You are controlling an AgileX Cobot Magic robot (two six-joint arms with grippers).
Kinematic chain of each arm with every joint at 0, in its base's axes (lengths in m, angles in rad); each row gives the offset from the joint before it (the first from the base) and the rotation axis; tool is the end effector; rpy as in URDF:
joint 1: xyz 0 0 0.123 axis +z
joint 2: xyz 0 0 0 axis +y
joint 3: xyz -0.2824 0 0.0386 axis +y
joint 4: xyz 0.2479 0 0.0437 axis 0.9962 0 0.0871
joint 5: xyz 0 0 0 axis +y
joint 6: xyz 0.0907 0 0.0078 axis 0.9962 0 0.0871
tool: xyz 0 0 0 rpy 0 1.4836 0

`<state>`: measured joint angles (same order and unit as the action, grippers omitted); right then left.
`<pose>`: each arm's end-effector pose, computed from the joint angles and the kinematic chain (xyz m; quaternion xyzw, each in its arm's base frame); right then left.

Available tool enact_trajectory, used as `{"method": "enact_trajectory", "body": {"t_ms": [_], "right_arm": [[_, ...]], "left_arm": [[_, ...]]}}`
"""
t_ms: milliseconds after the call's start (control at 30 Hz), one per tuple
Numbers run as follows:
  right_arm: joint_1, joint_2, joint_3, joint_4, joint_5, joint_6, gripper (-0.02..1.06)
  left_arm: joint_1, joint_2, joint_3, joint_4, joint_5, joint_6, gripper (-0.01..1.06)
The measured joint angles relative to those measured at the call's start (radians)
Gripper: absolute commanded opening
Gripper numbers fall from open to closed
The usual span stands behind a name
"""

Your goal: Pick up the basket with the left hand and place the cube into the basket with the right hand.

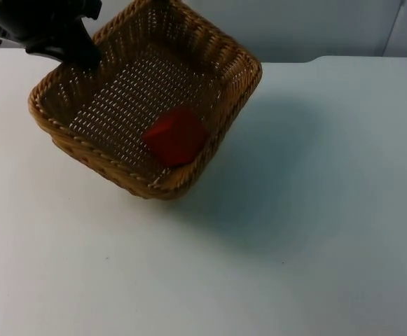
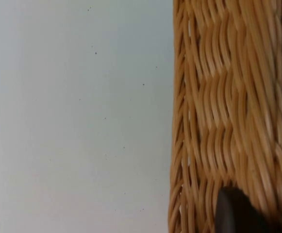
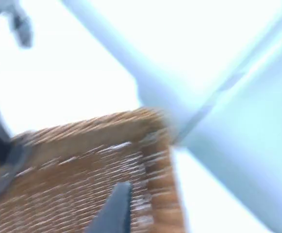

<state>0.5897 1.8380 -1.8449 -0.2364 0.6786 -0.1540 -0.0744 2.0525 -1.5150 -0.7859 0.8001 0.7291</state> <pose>0.3691 0.2308 0.3818 -0.3605 0.7983 -0.0045 0.4825 0.4326 -0.0786 0.1968 0.1546 0.9252 -0.2497 0.2404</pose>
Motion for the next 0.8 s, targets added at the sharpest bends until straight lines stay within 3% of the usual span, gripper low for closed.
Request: {"method": "enact_trajectory", "body": {"t_ms": [67, 100, 200, 400, 500, 567, 800], "right_arm": [[-0.026, -0.014, -0.044, -0.011, 0.034, 0.018, 0.53], [-0.056, -0.027, -0.077, -0.020, 0.074, 0.035, 0.53], [-0.153, -0.069, -0.163, -0.029, 0.187, 0.110, 0.00], [-0.206, -0.102, -0.174, -0.033, 0.281, 0.146, 0.00], [-0.207, -0.102, -0.174, -0.046, 0.321, 0.146, 0.00], [-0.207, -0.102, -0.174, -0.046, 0.327, 0.146, 0.00], [-0.207, -0.102, -0.174, -0.046, 0.329, 0.134, 0.00]], "left_arm": [[0.000, 0.000, 0.000, 0.000, 0.000, 0.000, 0.00], [0.000, 0.000, 0.000, 0.000, 0.000, 0.000, 0.00], [0.000, 0.000, 0.000, -0.015, 0.000, 0.000, 0.00], [0.000, 0.002, 0.000, -0.066, 0.025, 0.000, 0.00], [0.000, 0.028, 0.000, -0.125, 0.097, 0.000, 0.00], [-0.010, 0.063, 0.000, -0.148, 0.160, 0.000, 0.00], [-0.033, 0.136, 0.000, -0.150, 0.180, 0.000, 0.02]]}}
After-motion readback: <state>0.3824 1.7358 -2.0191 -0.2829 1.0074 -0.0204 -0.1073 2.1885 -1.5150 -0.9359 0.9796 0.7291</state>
